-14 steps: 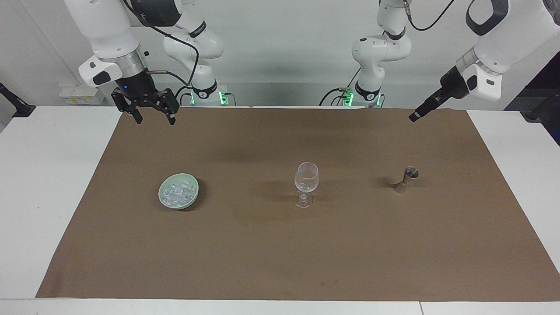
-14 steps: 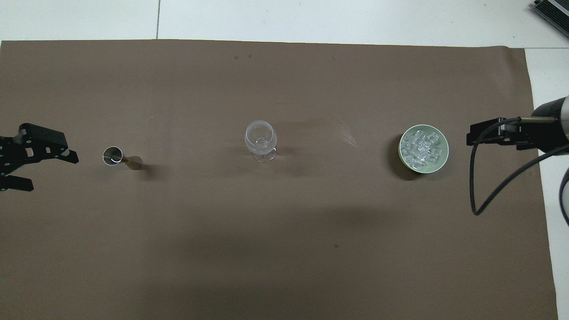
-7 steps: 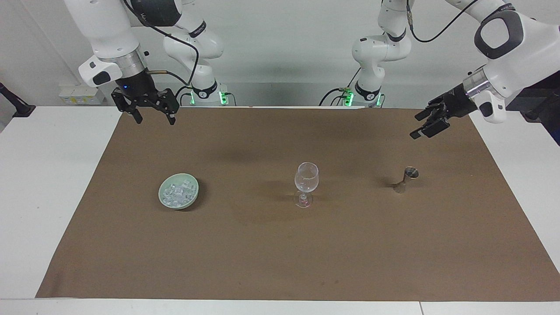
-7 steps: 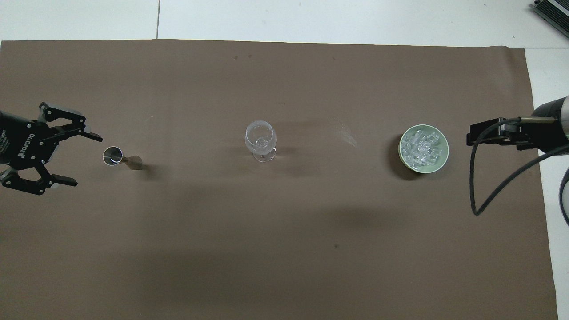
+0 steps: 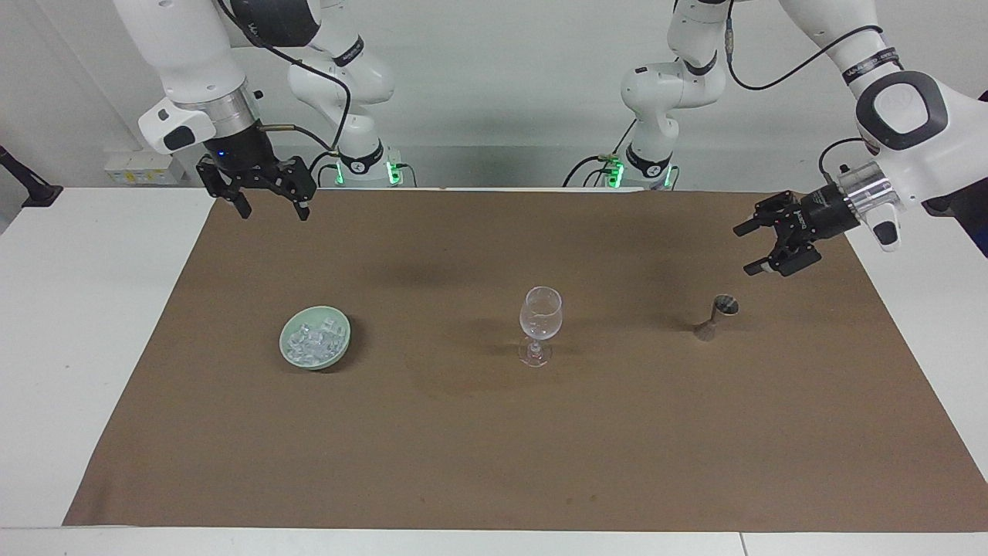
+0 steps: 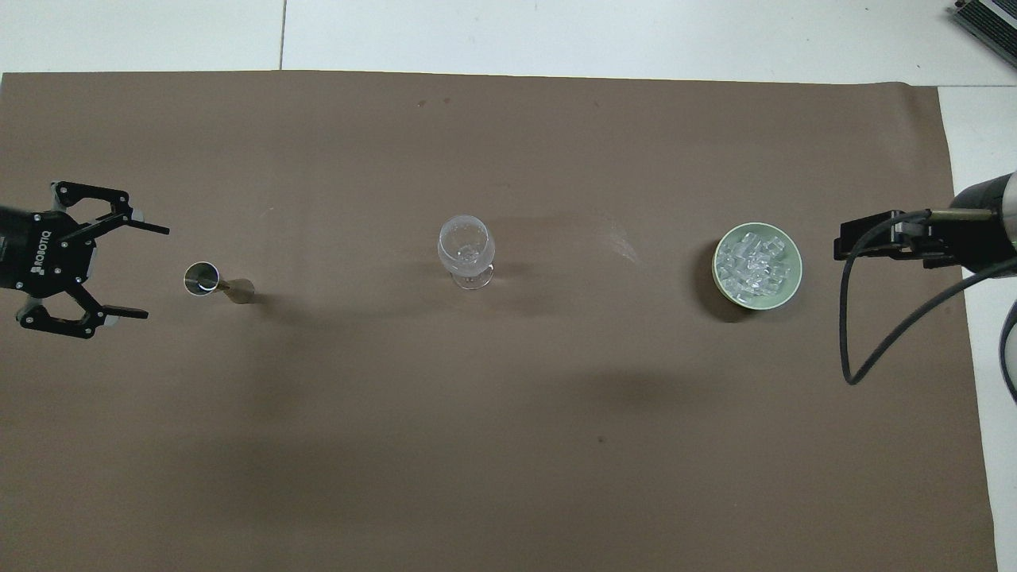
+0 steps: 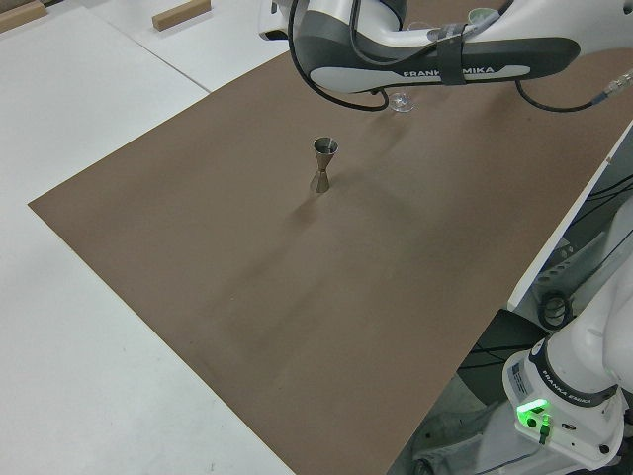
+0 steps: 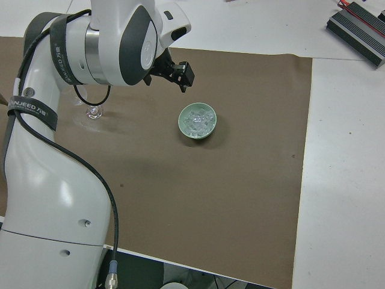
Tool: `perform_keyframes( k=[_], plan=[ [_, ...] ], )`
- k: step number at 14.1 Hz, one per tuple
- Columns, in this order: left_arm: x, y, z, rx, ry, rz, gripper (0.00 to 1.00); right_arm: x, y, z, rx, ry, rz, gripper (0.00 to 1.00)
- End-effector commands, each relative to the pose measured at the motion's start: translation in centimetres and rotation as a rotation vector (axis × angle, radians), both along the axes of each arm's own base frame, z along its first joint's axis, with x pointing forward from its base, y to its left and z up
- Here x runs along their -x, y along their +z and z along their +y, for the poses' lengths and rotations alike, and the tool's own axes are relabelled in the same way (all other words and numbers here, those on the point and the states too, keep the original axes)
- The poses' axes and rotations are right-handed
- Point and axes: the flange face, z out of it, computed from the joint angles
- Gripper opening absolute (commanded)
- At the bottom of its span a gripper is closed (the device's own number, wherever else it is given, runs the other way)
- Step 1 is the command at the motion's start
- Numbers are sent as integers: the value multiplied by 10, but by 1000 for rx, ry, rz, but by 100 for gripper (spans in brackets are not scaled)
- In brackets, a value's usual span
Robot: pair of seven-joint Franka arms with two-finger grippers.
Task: Pour wine and add ice with both arms
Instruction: 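Open the left gripper and move it toward the small metal cup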
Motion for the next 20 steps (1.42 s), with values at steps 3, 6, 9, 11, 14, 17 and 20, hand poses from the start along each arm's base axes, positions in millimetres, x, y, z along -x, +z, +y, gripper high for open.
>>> perform_keyframes(
  k=[3, 6, 9, 11, 14, 17, 20],
  plan=[
    [-8, -41, 34, 56, 109, 73, 100, -1, 0, -2, -20, 17, -1, 100],
    [-13, -67, 48, 88, 153, 112, 100, -1, 0, -3, -20, 16, -2, 100],
    [-15, -87, 53, 103, 171, 142, 100, -1, 0, -2, -20, 17, -2, 100],
    [-11, -103, 51, 133, 192, 167, 100, -1, 0, -2, -20, 17, -1, 100],
    [-13, -128, 62, 162, 225, 197, 100, -1, 0, -3, -20, 16, -1, 100],
    [-15, -151, 65, 199, 234, 207, 100, -1, 0, -3, -20, 16, -2, 100],
    [-16, -181, 68, 229, 211, 197, 100, -1, 0, -3, -20, 16, -2, 100]
  ],
)
